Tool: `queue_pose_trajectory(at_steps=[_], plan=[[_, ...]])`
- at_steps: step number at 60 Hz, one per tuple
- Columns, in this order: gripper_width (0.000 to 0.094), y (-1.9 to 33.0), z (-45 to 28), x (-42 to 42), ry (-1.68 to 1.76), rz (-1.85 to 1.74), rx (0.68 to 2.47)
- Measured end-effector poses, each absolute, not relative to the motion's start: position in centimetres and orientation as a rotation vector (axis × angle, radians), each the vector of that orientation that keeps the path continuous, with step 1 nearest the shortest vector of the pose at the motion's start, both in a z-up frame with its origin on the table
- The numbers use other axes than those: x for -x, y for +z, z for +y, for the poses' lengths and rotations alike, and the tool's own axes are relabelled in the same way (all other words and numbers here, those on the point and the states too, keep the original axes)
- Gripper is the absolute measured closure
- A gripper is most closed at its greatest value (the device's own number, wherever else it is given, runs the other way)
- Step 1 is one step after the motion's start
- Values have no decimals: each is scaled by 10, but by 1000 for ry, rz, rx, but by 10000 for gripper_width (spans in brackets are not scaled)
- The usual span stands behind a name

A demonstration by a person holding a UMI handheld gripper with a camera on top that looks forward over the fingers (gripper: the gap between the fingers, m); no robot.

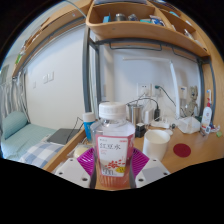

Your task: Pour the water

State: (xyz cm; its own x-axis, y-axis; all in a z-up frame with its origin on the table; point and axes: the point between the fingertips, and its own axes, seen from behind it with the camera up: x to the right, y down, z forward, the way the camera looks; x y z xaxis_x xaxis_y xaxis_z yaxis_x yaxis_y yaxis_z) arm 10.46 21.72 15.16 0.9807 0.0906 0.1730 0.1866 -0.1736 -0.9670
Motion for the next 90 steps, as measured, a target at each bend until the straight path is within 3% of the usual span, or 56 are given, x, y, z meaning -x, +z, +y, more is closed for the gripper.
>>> queue_pose_trajectory(at_steps=[9,17,27,41,70,79,80,90], plan=[[475,169,219,-105,-59,-189,1797],[477,236,225,-83,138,-62,1767],[480,297,244,-49,628,286,1671],[485,295,272,-76,1088,854,1457],[487,255,295,-136,1455,1438,1077],[488,259,298,-143,1452,1480,1073],[488,246,293,-139,1450,1460,1078],[487,269,295,-142,1332,1369,1195]])
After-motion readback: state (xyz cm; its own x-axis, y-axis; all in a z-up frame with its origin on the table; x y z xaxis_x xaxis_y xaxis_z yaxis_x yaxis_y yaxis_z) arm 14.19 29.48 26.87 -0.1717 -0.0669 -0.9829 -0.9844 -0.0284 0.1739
